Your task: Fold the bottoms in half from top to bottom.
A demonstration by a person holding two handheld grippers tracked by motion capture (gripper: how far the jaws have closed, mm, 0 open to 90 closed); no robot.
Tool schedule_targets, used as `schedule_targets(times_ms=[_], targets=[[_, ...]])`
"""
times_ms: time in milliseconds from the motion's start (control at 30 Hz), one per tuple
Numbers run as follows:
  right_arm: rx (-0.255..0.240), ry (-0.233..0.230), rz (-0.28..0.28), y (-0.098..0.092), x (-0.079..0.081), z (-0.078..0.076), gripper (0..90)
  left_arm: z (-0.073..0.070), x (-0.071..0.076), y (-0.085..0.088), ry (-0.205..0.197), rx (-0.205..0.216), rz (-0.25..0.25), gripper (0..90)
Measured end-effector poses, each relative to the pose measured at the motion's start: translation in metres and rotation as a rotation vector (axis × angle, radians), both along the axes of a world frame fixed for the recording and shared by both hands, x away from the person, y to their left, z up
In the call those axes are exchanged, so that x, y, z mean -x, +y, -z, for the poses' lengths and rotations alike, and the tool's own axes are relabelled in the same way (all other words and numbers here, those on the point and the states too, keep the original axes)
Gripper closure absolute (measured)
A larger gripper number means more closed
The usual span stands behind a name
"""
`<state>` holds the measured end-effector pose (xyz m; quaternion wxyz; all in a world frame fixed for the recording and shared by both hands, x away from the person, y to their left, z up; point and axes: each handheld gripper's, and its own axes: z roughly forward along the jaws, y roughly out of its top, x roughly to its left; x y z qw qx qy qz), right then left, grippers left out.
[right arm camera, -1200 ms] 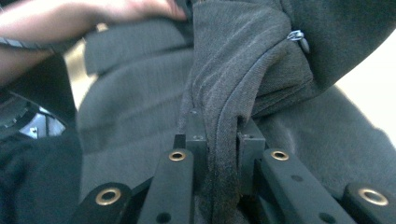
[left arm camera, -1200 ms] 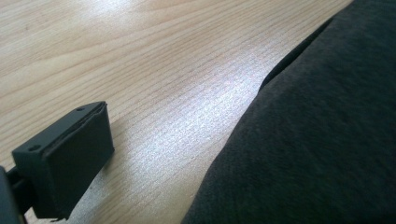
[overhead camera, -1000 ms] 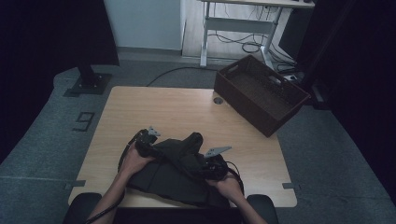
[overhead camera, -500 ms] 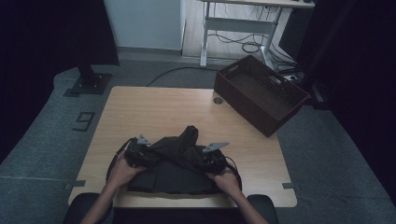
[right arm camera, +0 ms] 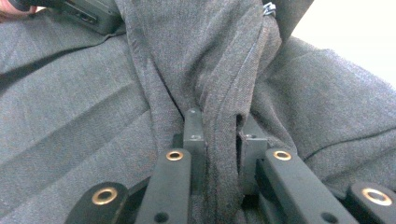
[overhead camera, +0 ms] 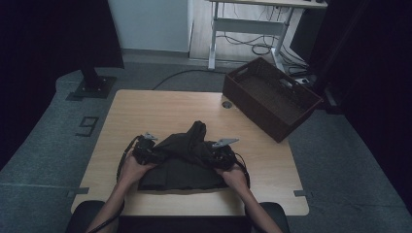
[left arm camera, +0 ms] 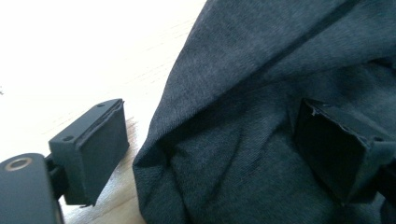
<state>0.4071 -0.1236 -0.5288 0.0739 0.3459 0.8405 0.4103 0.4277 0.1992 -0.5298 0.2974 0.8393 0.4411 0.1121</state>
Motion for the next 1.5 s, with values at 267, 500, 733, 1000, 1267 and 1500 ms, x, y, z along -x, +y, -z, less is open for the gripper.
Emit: schedule_targets(times_ms=[267, 500, 733, 1000, 1267, 1500], targets=[[-0.059, 0.011, 0.007, -0.005, 0.002, 0.003, 73.9, -0.042, 0.003, 0.008, -0.034, 0.051, 0.036, 14.9], [-0.064, 0.004, 0.001, -0.006, 0.005, 0.002, 68.5, -0.075, -0.034, -0.011, -0.112, 0.003, 0.018, 14.6], [-0.084, 0.007, -0.010, -0.007, 0.009, 0.000, 59.9, -0.075, -0.067, -0.044, -0.105, -0.008, 0.035, 14.5], [-0.112, -0.037, -0.029, -0.018, 0.024, -0.013, 37.8, -0.070, -0.068, -0.062, -0.112, -0.023, 0.095, 14.9], [-0.072, -0.020, 0.017, -0.067, 0.044, -0.017, 34.6, -0.075, -0.051, -0.056, -0.120, 0.004, 0.148, 15.1], [-0.086, 0.003, 0.120, -0.095, 0.034, -0.020, 34.4, -0.067, -0.025, -0.052, -0.106, 0.000, 0.218, 15.2]])
